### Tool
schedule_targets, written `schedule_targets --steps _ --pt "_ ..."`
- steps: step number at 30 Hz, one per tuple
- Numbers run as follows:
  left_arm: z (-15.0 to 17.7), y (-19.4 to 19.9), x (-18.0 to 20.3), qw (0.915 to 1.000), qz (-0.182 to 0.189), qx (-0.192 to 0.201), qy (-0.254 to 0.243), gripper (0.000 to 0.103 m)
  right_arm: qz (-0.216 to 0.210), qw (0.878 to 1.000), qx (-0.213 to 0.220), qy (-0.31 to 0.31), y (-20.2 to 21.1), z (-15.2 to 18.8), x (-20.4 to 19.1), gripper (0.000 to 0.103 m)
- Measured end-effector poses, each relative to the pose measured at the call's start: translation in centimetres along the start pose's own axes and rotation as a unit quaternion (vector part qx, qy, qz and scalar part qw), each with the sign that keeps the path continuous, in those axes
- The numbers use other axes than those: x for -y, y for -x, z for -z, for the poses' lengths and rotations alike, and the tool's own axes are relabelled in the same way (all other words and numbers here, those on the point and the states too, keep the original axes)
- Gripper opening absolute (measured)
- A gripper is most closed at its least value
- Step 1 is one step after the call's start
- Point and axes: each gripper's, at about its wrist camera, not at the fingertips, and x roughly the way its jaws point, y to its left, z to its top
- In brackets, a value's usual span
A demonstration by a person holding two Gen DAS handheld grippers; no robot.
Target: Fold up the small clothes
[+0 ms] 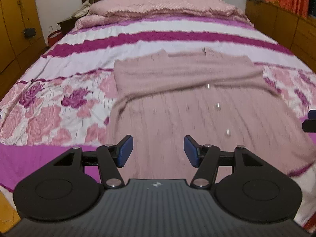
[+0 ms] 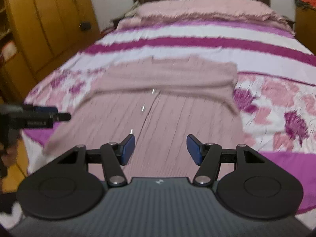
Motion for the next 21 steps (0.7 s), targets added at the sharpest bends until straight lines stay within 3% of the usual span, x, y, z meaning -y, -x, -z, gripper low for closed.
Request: schedule_targets --steps 7,13,16,21 --pt "3.6 0.0 1.1 0.9962 0.002 -0.031 -0.081 0.065 0.005 0.994 -0.061 0.087 -1.4 3.8 -2.2 0.059" --pt "5.8 -0.9 1.9 0.9919 0.012 -0.062 -0.111 0.065 0.031 0.984 -0.098 0.143 -2.6 6.3 -3.1 0.059" --pt "6.7 -1.5 2.5 0.989 0.022 -0.076 -0.125 0.065 0.052 0.977 -0.107 0.177 -2.7 7.2 -3.5 0.059" --pt "7.9 -2.5 3.2 0.9864 0.009 -0.08 -0.144 0.067 0.06 0.973 -0.104 0.199 -3.1 8.0 -3.8 0.059"
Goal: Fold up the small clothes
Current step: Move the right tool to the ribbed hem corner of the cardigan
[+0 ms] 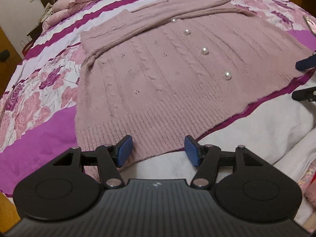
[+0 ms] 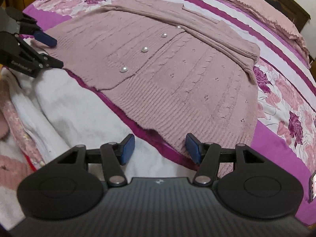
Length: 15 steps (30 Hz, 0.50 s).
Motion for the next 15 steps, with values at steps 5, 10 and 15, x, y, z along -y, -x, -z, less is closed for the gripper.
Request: schedule_targets --steps 5,10,15 --pt "0.0 -0.7 0.2 1.0 -0.008 0.002 0.0 0.068 0.012 1.0 0.011 -0.008 -1.3 -0.3 0.0 0.059" --pt "-0.3 -1.2 0.6 0.9997 -0.018 0.009 -0.011 0.07 0.025 0.999 0.018 -0.016 -2.5 -0.8 0.0 0.059" --pt "-0.8 -2.0 0.6 0.9995 -0.02 0.021 -0.009 0.071 0.036 0.999 0.032 -0.019 -3.3 -1.0 -0.1 0.059"
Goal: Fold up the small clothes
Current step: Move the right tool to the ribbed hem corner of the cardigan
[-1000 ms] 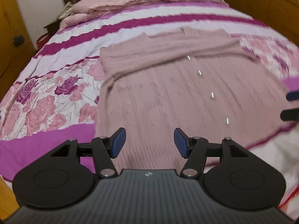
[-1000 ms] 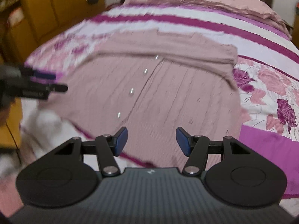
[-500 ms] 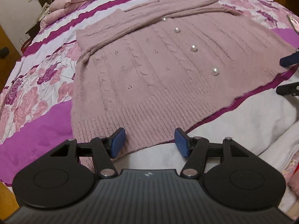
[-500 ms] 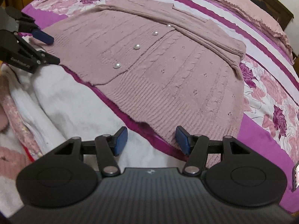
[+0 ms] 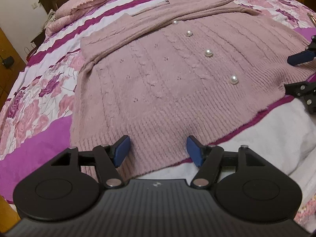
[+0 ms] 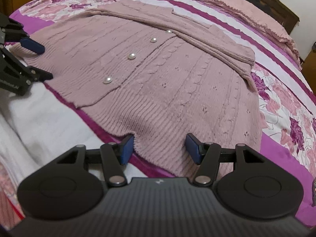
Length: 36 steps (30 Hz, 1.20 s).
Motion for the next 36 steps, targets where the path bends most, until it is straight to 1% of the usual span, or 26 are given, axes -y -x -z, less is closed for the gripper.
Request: schedule_targets --steps 9,11,14,17,21,25,27,28,29,32,34,36 --pt "-0.5 -1.1 -0.4 0.9996 0.002 0.021 0.021 0.073 -0.006 0.998 0.032 -0.051 0.3 0.0 1.1 0.059" --pt "-0.7 -1.3 -0.5 0.9994 0.001 0.026 0.025 0.073 -0.01 0.999 0.026 -0.045 0.4 0.0 1.1 0.059" --pt "-0.8 -1.5 -0.8 0.999 0.0 0.032 0.032 0.073 -0.015 1.0 0.01 -0.021 0.6 0.3 0.8 0.059" --pt "-1.0 -1.8 -1.0 0.9986 0.001 0.035 0.041 0.073 -0.011 1.0 0.01 0.0 0.8 0.6 0.3 0.059" --pt "-1.0 -2.0 -1.0 0.9985 0.0 0.038 0.039 0.073 -0.007 1.0 0.018 -0.012 0.3 0.6 0.5 0.059" --pt "-0.8 -2.1 -1.0 0.9984 -0.001 0.042 0.039 0.073 -0.003 0.999 0.041 -0.03 0.0 0.7 0.7 0.057" --pt "-0.7 -2.0 -0.9 0.9983 -0.002 0.044 0.039 0.073 -0.004 0.998 0.055 -0.041 0.1 0.9 0.9 0.048" --pt "-0.6 -1.9 -0.8 0.9982 -0.004 0.046 0.039 0.073 -0.004 0.997 0.06 -0.045 0.2 1.0 1.0 0.035" --pt "-0.6 -1.8 -0.8 0.9981 -0.005 0.048 0.039 0.073 -0.005 0.996 0.067 -0.051 0.3 1.1 1.1 0.025" --pt "-0.4 -1.4 -0.6 0.9977 -0.009 0.055 0.038 0.073 -0.005 0.993 0.089 -0.072 0.9 0.9 1.7 0.019" --pt "-0.3 -1.1 -0.6 0.9975 -0.007 0.06 0.036 0.073 -0.002 0.991 0.104 -0.083 1.3 0.8 2.0 0.018" --pt "-0.1 -0.6 -0.5 0.9975 0.004 0.063 0.032 0.073 -0.005 0.989 0.113 -0.093 1.7 0.6 2.4 0.018"
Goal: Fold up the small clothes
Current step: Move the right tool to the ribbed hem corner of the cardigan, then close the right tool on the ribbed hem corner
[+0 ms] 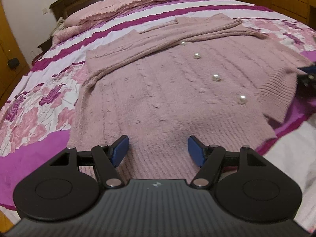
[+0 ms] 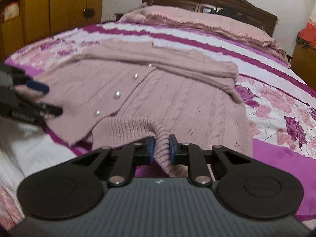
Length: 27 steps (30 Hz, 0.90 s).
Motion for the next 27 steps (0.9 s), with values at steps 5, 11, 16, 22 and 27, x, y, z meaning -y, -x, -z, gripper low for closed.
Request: schedule_targets --steps 5,11,16,22,27 --pt "0.3 1.5 0.3 0.9988 0.047 0.0 -0.013 0.073 -0.012 1.0 0.006 -0.021 0.4 -0.6 0.5 0.017" --pt "0.5 2.6 1.7 0.995 0.085 0.0 -0.054 0.074 -0.012 0.999 0.024 -0.03 0.9 -2.0 0.8 0.013" --pt "0.9 2.1 2.6 0.993 0.078 -0.021 -0.087 0.076 -0.052 0.998 -0.02 0.002 0.8 -1.8 0.4 0.016" --pt "0.9 -0.2 2.0 0.9948 0.04 -0.044 -0.082 0.084 -0.034 0.996 -0.052 0.071 1.2 -0.2 -0.8 0.061" --pt "0.8 -0.4 1.5 0.9962 0.025 -0.036 -0.076 0.085 -0.033 0.983 -0.099 0.149 1.1 0.7 -1.5 0.06"
